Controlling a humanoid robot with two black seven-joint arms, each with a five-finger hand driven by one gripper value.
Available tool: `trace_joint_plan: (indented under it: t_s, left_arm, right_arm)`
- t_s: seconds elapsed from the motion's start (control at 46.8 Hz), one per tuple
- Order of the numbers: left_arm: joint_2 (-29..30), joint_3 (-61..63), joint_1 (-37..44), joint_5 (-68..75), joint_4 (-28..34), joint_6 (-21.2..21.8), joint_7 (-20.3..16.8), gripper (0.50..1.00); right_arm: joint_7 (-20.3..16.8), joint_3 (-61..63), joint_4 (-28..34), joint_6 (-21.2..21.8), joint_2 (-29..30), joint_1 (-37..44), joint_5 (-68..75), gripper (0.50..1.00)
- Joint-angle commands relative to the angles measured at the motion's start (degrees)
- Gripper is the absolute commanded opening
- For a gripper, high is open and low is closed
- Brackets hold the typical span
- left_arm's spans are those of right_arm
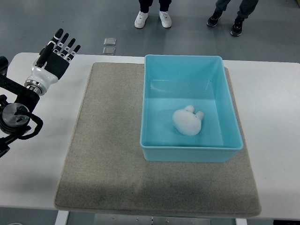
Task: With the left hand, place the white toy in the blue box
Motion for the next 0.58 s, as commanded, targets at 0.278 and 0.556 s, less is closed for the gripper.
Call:
trace_joint_plan:
  t_s: [0.278, 0.556]
  left_arm:
    - [0.78, -0.44, -0.05, 1.13, 1.08, -0.01, 0.01, 1.0]
    - [1.31, -0.44, -0.05, 1.13, 1.08, -0.09, 0.01, 1.0]
  right_arm:
    - [-0.06, 0.09, 0.26, 0.7, 0.0, 0.06, -0.17, 0.936]
    - [-0.06, -0.09, 0.44, 0.35, 0.0, 0.14, -0.7, 0.936]
